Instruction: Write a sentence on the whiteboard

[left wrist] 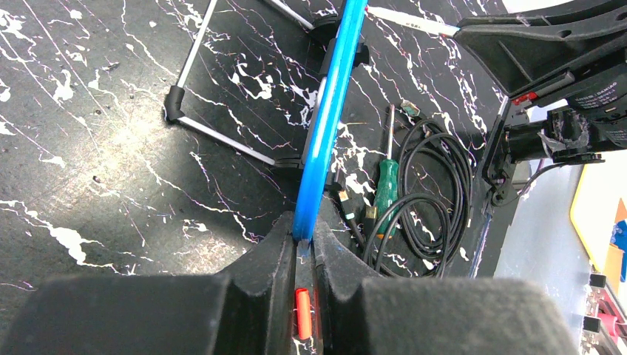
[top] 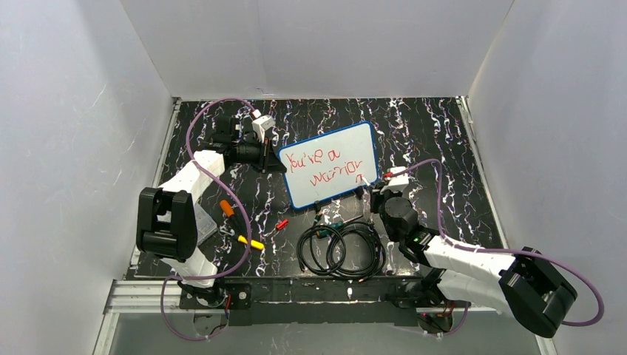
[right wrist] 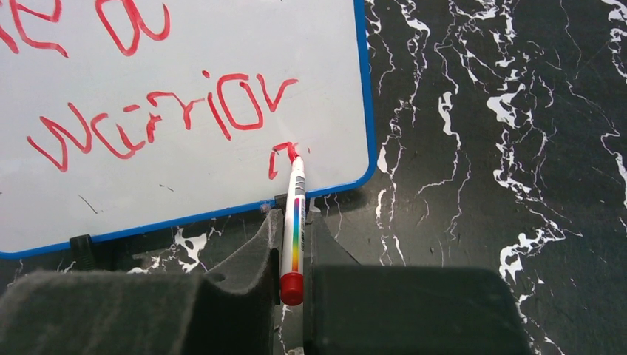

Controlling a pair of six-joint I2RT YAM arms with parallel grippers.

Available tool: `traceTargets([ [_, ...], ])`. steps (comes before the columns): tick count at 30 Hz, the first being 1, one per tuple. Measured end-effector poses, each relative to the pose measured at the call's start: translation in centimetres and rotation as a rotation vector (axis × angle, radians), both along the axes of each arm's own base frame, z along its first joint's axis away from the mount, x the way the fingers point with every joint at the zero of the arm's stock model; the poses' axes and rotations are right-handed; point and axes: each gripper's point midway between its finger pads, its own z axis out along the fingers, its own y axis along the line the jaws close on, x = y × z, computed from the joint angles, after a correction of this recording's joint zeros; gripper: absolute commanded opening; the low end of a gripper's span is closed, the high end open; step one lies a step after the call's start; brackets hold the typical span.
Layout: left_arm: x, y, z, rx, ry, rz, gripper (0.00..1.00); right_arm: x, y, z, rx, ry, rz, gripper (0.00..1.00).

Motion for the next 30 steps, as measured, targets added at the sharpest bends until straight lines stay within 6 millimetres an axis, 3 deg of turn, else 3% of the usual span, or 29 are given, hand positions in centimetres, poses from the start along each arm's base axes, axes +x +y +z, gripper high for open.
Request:
traceTargets([
  [18, 0.0, -0.1, 0.0, 0.0, 0.0, -0.002, 0.0, 0.3, -1.0, -0.4, -0.06, -0.002, -0.04, 0.01],
  [30, 0.0, -0.1, 0.0, 0.0, -0.001, -0.002, 0.0, 0.5, 0.3, 0.9, -0.032, -0.034, 0.013, 0.01],
])
